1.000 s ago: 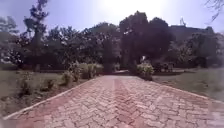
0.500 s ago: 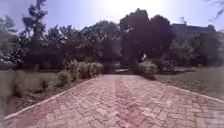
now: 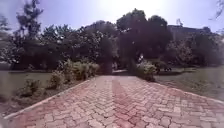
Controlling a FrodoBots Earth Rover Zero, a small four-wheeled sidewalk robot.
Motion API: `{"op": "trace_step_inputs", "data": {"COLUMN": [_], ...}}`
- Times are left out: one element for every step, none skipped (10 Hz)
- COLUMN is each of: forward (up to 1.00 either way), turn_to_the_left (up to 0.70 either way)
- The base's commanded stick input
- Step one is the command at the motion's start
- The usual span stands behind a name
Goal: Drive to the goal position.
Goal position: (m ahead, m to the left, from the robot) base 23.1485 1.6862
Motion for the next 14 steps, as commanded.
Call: {"op": "trace_step_inputs", "data": {"forward": [0.7,0.7,0.7,0.7,0.7,0.7,0.7,0.7,0.7,0.7,0.7,0.7,0.7,0.7], "turn_to_the_left": [0.0,0.0,0.0,0.0,0.0,0.0,0.0,0.0,0.0,0.0,0.0,0.0,0.0,0.0]}}
